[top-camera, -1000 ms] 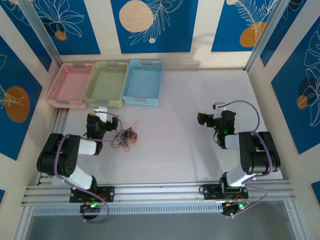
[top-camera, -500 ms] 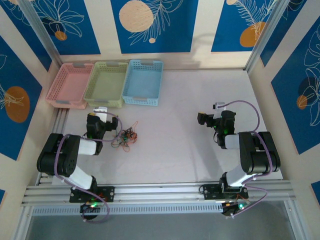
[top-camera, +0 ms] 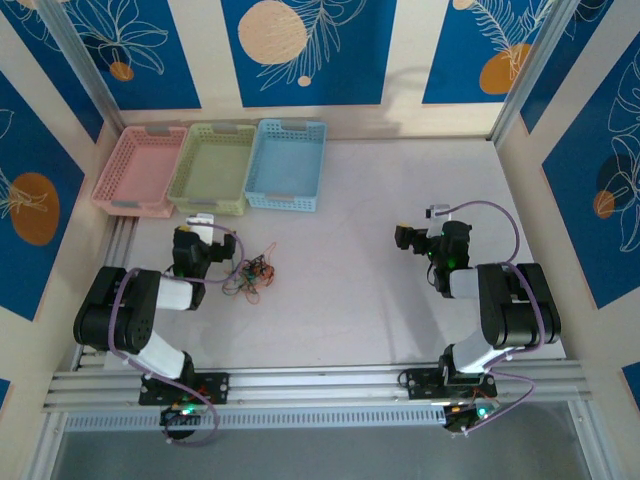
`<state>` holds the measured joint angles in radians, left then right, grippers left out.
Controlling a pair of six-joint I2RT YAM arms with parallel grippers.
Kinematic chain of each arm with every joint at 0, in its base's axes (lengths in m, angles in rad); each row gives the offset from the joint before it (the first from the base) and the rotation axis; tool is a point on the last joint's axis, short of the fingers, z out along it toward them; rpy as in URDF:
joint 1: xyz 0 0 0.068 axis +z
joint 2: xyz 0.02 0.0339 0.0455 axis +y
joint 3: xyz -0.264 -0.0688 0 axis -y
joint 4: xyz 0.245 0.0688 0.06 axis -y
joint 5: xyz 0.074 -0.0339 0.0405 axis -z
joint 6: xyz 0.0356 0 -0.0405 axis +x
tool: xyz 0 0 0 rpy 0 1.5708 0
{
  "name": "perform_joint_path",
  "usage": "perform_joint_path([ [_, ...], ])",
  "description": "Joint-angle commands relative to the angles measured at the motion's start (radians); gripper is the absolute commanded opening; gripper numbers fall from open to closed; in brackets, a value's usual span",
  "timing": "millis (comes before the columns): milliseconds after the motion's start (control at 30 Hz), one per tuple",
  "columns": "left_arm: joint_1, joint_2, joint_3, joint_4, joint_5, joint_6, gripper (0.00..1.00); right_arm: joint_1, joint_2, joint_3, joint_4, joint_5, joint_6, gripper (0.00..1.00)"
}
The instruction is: Untangle the cables
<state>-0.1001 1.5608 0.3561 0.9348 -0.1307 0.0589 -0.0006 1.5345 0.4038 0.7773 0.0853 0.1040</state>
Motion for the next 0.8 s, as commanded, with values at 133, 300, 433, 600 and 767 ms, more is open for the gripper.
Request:
perform_joint_path([
  [133, 0.014, -0.022, -0.013, 0.048, -0.043, -0.029, 1.0, 0.001, -0.014, 0.013, 0.029, -0.003, -0.007, 0.99],
  [300, 0.007, -0.179, -0.067, 0.014, -0.122, -0.044, 1.0, 0.078, -0.132, 0.023, -0.073, 0.144, -0.047, 0.99],
  [433, -0.006, -0.391, -0.049, -0.19, -0.214, -0.131, 1.0, 0.145, -0.266, 0.012, -0.142, 0.227, -0.079, 0.99],
  [600, -0.001, -0.56, 0.222, -0.682, -0.219, -0.286, 1.0, 0.156, -0.397, 0.022, -0.229, 0.146, 0.024, 0.99],
  [767, 0.089, -0.417, 0.547, -0.983, -0.093, -0.369, 1.0, 0.163, -0.439, 0.009, -0.211, 0.149, 0.033, 0.99],
])
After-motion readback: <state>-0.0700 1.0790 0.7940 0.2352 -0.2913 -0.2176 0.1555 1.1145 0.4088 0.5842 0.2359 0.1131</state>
